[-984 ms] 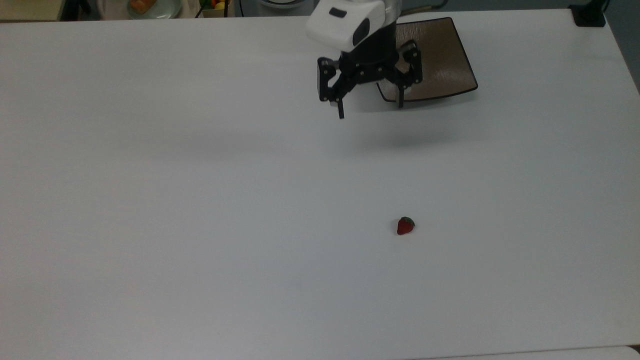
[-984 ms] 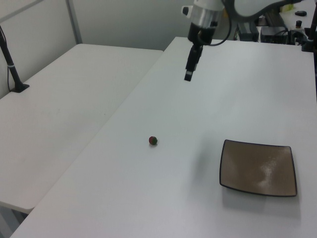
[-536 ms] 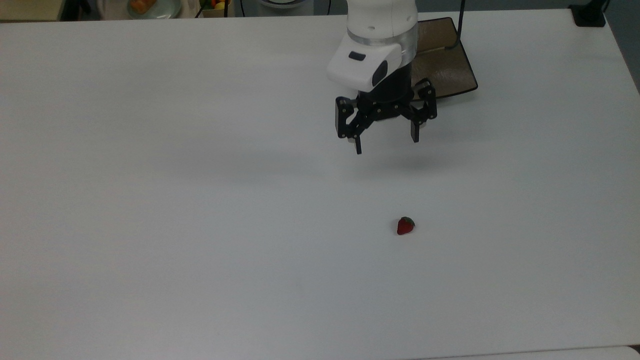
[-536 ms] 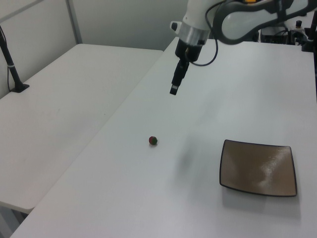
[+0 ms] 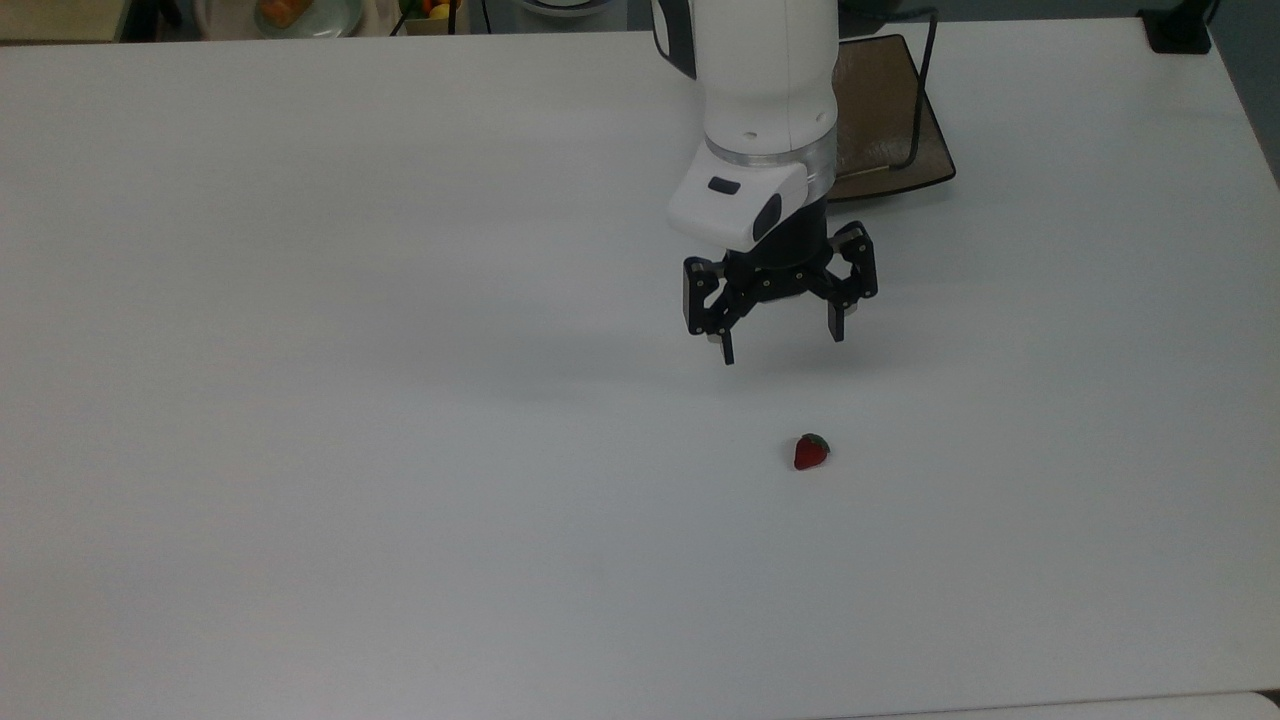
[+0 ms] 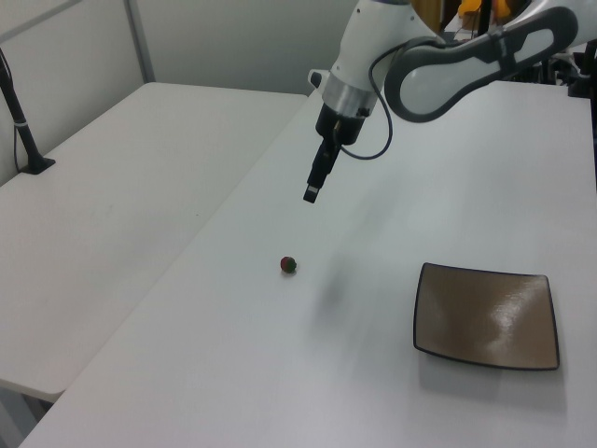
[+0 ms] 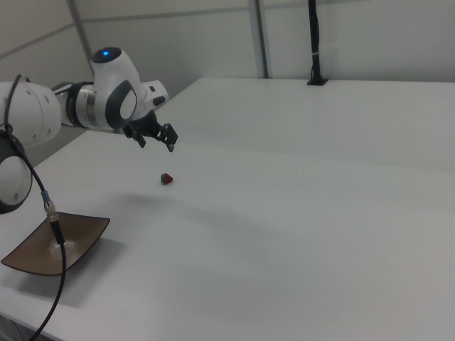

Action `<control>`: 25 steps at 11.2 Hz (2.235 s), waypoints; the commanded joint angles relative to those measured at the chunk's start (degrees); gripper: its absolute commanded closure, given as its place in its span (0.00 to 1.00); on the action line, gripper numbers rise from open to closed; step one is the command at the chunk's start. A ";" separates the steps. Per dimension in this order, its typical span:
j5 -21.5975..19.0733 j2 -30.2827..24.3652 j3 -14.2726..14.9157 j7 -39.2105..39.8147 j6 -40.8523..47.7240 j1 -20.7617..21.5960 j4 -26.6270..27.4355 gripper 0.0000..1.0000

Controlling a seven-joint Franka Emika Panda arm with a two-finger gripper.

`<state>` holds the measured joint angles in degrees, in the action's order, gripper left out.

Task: Strawberries on a ceramic plate
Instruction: 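Move the open gripper over the red strawberry and lower it, then close the gripper around the red strawberry, then lift the held strawberry up off the table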

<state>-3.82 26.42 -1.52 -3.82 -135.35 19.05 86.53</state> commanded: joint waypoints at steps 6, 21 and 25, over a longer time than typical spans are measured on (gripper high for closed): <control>4.94 9.16 0.56 0.30 -14.05 3.19 -0.84 0.00; 12.17 15.68 0.56 0.13 -25.31 4.51 -0.84 0.31; 14.45 15.59 0.56 0.30 -25.31 4.33 -0.84 0.71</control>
<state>8.53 41.68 -1.52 -3.80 -159.64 23.02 86.33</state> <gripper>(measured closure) 0.568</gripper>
